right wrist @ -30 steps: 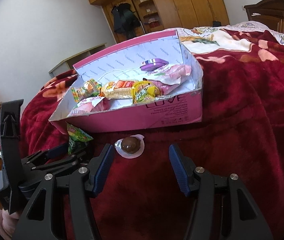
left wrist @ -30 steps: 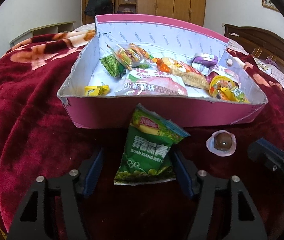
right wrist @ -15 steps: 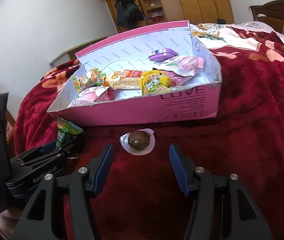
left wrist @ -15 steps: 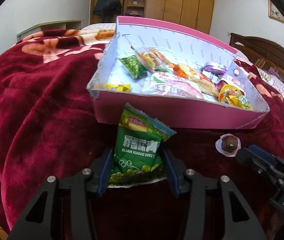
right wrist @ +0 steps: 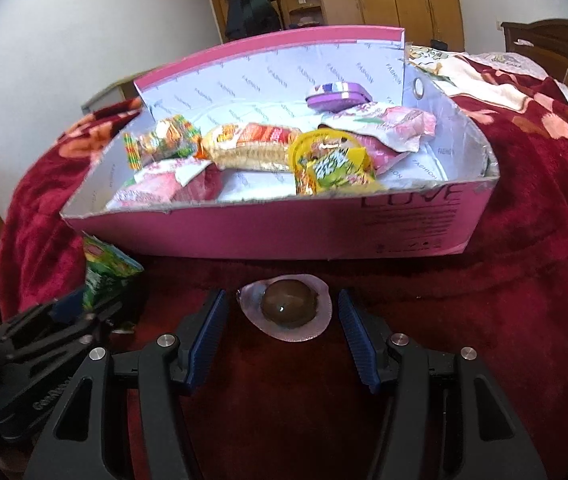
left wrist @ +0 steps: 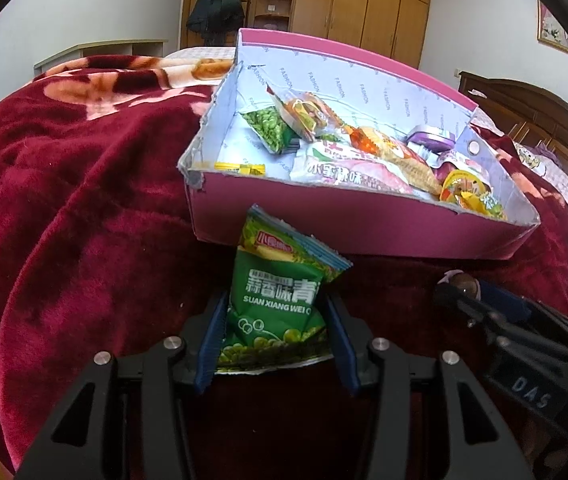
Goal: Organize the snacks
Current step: 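Grasp the chocolate ball on its white wrapper with the right gripper, then lift the green bag and chocolate ball and carry both over the pink box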
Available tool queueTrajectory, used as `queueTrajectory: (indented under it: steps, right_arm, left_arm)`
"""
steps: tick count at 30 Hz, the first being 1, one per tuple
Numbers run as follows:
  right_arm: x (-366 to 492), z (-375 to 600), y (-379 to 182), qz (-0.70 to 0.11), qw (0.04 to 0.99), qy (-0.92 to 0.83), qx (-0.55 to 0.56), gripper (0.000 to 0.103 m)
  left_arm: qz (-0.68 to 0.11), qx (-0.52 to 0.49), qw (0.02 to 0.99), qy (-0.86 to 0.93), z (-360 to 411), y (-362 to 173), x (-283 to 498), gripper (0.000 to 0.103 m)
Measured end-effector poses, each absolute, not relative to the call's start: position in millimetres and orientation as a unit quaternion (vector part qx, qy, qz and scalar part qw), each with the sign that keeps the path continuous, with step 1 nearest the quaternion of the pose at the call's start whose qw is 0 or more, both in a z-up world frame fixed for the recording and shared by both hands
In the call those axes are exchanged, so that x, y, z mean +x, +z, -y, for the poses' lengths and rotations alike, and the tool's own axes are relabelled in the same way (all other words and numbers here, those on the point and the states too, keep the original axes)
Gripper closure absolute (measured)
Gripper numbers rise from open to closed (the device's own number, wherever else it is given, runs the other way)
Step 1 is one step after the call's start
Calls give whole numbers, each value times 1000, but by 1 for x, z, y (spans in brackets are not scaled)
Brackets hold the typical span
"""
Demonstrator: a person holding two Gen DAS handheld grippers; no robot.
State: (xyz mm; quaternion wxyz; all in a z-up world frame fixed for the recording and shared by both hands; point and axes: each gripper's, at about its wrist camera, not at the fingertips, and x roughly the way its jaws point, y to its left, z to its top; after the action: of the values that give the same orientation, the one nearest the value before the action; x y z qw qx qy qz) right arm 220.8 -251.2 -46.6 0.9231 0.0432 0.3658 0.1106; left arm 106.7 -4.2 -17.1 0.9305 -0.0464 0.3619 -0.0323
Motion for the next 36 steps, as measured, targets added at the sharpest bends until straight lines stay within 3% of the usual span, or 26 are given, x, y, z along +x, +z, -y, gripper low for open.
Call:
queueTrajectory:
  steps: [10,14,36]
  right_arm:
    - [215,248,-50,-351,933,78,20,61]
    - [211,257,-50,-344,935,79,41,73]
    - [187,269,-44,-315,940,106,75,74]
  left_arm:
    - [-360,-47,931,-33,3,-18,106,52]
    - [-361,-41,931,-32,5,-18,107,52]
    - [-356,-49,933,-39,2,-17,106,52]
